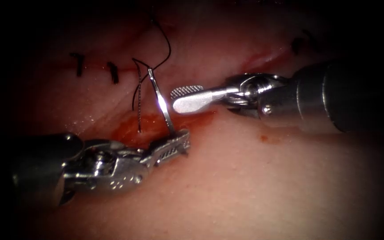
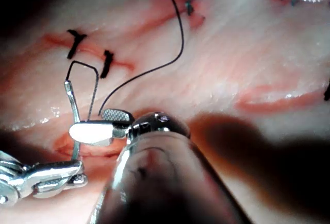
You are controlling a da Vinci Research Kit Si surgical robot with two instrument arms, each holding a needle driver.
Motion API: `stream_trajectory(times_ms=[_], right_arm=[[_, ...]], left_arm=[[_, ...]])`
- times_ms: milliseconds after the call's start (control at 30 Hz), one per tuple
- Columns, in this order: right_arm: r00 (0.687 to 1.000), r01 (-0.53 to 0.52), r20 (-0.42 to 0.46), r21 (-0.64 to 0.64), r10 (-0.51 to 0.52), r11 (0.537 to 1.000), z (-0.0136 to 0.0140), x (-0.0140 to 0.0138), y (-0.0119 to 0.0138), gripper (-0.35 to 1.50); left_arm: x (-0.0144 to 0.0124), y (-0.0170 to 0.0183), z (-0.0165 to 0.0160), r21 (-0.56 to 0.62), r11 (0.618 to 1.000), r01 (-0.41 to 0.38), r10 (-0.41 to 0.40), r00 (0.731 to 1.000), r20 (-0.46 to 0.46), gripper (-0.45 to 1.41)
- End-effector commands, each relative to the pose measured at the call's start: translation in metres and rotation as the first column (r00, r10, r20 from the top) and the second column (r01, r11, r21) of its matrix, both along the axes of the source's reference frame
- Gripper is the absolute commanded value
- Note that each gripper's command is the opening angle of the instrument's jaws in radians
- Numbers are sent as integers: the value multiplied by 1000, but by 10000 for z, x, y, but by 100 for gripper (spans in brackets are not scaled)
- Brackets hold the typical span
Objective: Wound Closure
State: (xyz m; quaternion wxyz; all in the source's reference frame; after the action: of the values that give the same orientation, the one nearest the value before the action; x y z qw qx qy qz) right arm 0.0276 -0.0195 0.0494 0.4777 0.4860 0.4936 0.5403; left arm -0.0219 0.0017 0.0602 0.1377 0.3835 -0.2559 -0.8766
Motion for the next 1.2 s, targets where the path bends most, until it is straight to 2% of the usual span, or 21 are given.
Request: stream_trajectory(times_ms=[33, 333, 633, 867, 933, 967, 1100, 1167, 1200], right_arm=[[1000, 13, -9, -4, -13, 1000, 3, 17, 1, 118], [998, 58, -10, -1, -58, 998, 3, 29, 0, 114], [995, 99, 6, 3, -99, 995, 3, 34, 1, 99], [993, 117, 2, 3, -117, 993, 2, 38, -2, 88], [993, 117, 2, 4, -117, 993, 2, 38, -1, 79], [993, 117, 2, 4, -117, 993, 2, 38, -1, 74], [993, 120, 24, -1, -120, 993, 0, 38, 4, 0], [993, 114, 31, -11, -114, 993, 0, 38, 6, -13], [993, 111, 33, -10, -111, 994, -1, 37, 7, -33]], left_arm=[[-7, 2, 6, -6, 1000, -4, 4, 1000, -10, -45], [-5, -3, 7, -19, 999, -46, 45, 998, -33, -45], [-7, -6, 5, -33, 991, -127, 126, 991, -35, -45], [-7, -6, 5, -32, 990, -140, 139, 990, -37, -45], [-7, -7, 5, -32, 990, -140, 139, 990, -37, -45], [-7, -7, 5, -31, 989, -142, 141, 989, -38, -45], [-7, -9, 6, -29, 989, -146, 145, 989, -42, -45], [-8, -9, 7, -29, 988, -149, 148, 988, -42, -45], [-8, -10, 7, -27, 988, -151, 150, 988, -44, -45]])
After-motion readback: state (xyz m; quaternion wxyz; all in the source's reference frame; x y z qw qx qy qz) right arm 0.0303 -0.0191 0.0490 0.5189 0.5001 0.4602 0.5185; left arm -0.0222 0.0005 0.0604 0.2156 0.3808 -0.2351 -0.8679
